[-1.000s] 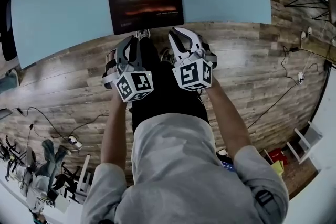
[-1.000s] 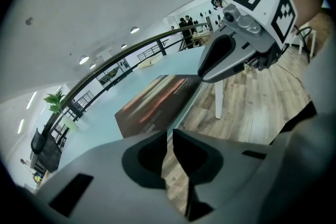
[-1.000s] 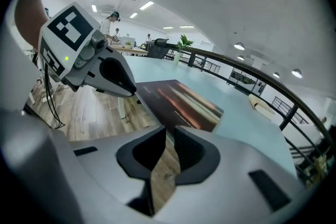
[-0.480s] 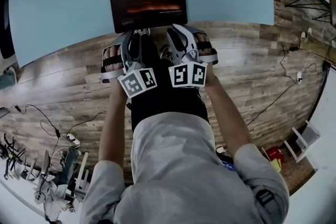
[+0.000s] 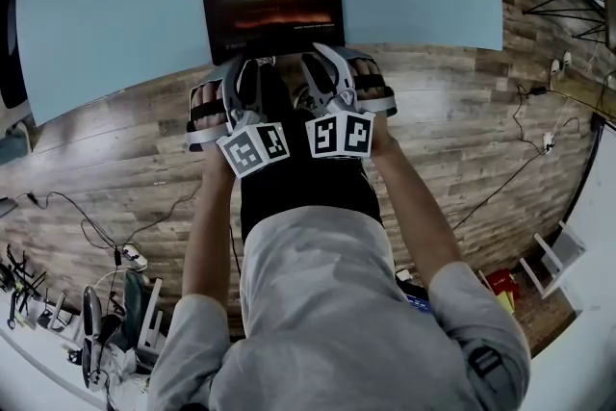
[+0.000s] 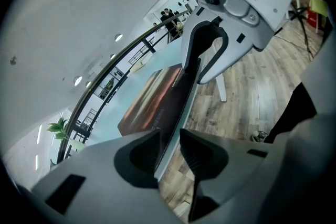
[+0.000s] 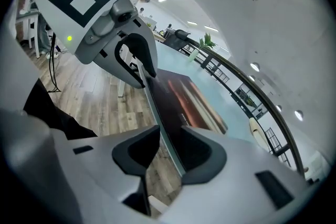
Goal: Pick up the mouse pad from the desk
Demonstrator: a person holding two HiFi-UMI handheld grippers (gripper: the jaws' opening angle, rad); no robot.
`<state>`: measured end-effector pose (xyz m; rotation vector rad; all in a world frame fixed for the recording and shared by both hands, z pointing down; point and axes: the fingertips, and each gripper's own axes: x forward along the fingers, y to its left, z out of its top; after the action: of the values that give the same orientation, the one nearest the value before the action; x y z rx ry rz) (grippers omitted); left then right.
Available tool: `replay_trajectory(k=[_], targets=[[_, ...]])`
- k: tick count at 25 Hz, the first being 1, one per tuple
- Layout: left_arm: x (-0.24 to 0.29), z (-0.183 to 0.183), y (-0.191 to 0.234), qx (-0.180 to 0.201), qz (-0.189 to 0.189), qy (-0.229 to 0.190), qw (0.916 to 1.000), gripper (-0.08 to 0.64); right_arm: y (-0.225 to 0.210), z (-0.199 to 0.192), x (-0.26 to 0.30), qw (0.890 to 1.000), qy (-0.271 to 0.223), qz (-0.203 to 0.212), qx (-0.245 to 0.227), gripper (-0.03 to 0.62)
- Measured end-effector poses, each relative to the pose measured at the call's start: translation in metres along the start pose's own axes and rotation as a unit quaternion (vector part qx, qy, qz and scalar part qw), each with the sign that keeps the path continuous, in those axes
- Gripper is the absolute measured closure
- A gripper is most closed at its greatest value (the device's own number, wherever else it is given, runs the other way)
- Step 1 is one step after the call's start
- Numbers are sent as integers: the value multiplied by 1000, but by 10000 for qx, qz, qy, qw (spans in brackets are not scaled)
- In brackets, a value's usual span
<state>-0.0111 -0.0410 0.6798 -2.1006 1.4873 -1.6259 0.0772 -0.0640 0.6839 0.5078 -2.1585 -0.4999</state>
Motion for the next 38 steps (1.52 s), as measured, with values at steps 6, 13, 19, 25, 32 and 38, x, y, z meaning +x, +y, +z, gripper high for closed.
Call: replay_trajectory(k=[6,13,19,25,32,38], targets=[[5,3,0,-77,-89,-23,9999,427,-2,0,5,10000,20,40,43,462],[6,6,2,-356,-220,-117,9991,433,-4,1,7,10000,31,46,37,468],[5,6,2,-753,-428,-272,9959,450,-3,3,7,9997,-1,105,203,489],[2,9,2,-807,-519,-414,9945,485,-2,2,5,9984,-49,195,524,523],[0,12,7,-1150,-663,-459,9901,507,-9,8,3,9968,-65,187,779,553],[-2,16,13,-1571,-793,-433,9834,514,-13,11,1,9954,-33,203,937,561]])
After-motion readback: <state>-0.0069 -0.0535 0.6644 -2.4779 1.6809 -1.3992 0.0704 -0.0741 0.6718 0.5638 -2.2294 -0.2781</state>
